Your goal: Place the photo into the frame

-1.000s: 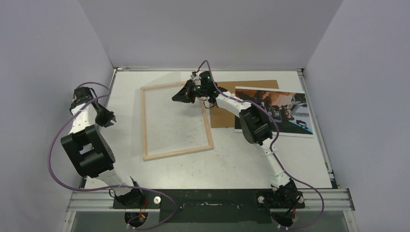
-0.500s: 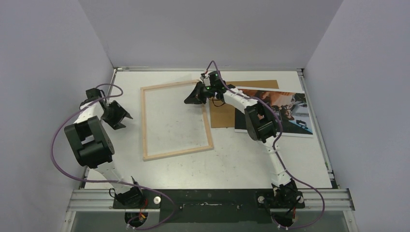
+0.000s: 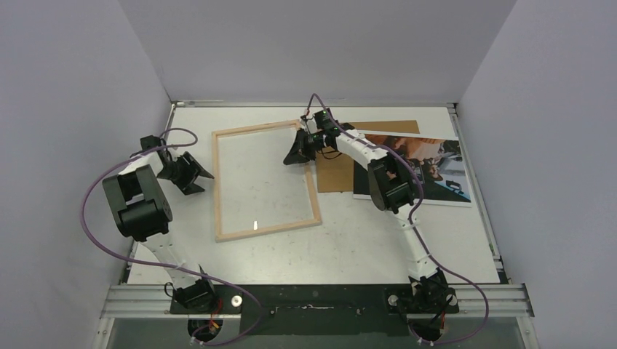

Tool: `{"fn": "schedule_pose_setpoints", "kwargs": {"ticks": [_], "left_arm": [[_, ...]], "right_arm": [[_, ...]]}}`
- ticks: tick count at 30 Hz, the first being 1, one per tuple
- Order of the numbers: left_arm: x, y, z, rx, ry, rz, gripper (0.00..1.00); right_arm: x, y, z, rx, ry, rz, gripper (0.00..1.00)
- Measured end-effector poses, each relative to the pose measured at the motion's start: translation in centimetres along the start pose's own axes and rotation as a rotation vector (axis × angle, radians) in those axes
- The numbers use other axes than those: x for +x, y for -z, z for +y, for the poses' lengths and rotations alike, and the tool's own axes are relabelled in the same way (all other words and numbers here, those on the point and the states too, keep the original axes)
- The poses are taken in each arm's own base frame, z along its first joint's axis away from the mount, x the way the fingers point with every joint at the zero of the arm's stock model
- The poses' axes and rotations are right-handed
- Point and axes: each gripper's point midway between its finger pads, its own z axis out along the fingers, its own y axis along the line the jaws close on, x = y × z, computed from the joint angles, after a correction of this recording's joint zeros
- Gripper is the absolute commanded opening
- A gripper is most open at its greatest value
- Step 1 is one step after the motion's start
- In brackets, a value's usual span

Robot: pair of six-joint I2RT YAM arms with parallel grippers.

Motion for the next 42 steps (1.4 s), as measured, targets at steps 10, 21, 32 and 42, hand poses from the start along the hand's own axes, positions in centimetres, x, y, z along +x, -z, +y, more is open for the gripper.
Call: {"fn": "schedule_pose_setpoints", "kwargs": {"ticks": [10,21,32,42], "left_arm": [[0.3,-0.3,-0.4,0.032,0.004,0.027,0.47],[0.8,-1.5,-0.1,0.031,0.016,0.062,0.39],[1.0,-1.9,0.0,0.01,0.004,0.068,0.32],[0.8,-1.9,-0.1,0.006,-0.005,0.062,0.32]], "right_arm": [[-0.2,0.4,-2.1,0.022,0.018,-0.007,0.0],[-0.8,-0.7,-2.5,-0.043,-0.006,-0.058,0.0],[-1.2,-0.5,-2.4,-0.053,0.005,-0.069,0.0],[-0.9,-0.3,-2.9,-0.026,0.027,-0.062,0.0]]}}
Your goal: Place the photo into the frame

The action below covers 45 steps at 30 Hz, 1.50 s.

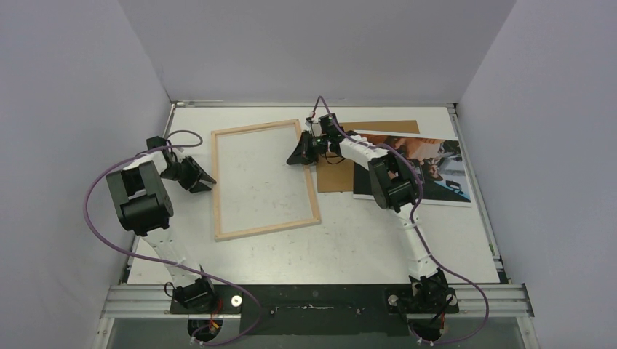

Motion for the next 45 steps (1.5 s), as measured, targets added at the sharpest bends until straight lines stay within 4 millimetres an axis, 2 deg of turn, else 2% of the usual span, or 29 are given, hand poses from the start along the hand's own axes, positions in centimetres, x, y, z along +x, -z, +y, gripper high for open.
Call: {"fn": "schedule_pose_setpoints", "kwargs": {"ticks": [10,33,37,45], "left_arm": [[-0.1,-0.2,-0.2,0.006,-0.001,0.009,0.25],[-0.2,-0.2,-0.3,0.009,-0.004,0.021,0.23],[-0.1,-0.3,-0.4,0.012,-0.006,0.022,0.16],[-0.3,-0.2,-0.5,0.014,-0.017,0.018,0.16]], "right_arm": [[-0.7,0.4,0.8,0.0,0.061,-0.006,0.0],[-0.7,0.1,0.6,-0.032,0.071,-0.04,0.0],[-0.9,0.1,1.1,-0.048,0.074,-0.049,0.0],[-1.0,0.2,1.3,-0.053,0.067,-0.052,0.0]]}}
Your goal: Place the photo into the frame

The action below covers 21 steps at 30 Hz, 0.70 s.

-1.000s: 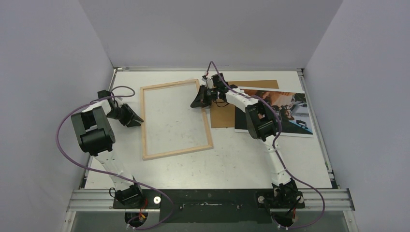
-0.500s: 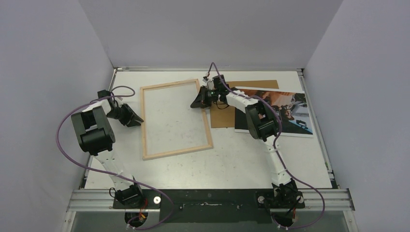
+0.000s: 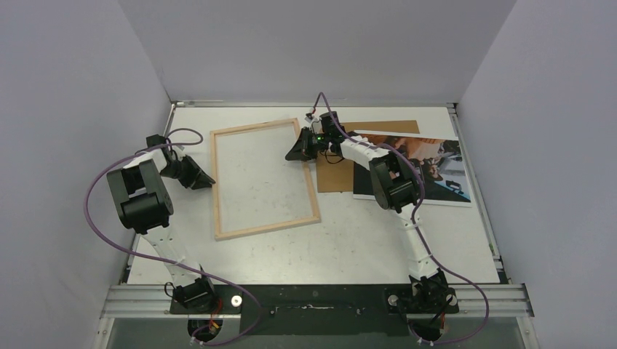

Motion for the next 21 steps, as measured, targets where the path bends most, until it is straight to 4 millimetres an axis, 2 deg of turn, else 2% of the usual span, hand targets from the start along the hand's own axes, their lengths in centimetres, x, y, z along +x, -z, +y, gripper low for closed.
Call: {"fn": "schedule_pose_setpoints", "kwargs": {"ticks": [21], "left_arm": [[0.0,-0.1,-0.1,-0.005,-0.003,0.006,0.16]], "right_arm": [[-0.5,0.6,1.5,-0.036,0.05,-0.023,0.0]]}}
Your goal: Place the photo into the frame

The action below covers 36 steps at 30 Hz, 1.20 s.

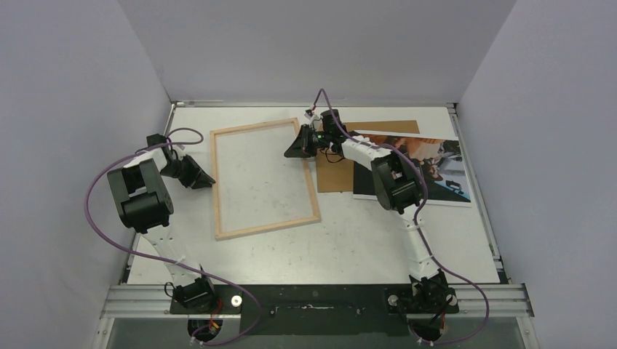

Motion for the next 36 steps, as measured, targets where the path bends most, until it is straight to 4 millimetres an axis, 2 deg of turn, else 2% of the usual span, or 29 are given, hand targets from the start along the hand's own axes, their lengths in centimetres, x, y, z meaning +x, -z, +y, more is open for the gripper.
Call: {"fn": "schedule_pose_setpoints", "kwargs": {"ticks": [7,23,30,36], "left_arm": [[0.0,-0.06,-0.02,0.002,0.003,0.005,0.15],[0.0,-0.09,-0.07,0.002,0.004,0.009,0.15],[0.01,-0.09,-0.09,0.002,0.005,0.011,0.15],[0.02,-0.09,-0.1,0.002,0.005,0.012,0.15]], "right_arm": [[-0.57,0.27,1.06,-0.036,0.042,-0.029,0.0],[-0.48,0.2,1.14,-0.038,0.039,-0.027,0.0],[-0.38,0.19,0.83,-0.02,0.013,-0.027,0.13],[-0.2,0.23,0.25,0.017,-0.02,-0.022,0.19]]}}
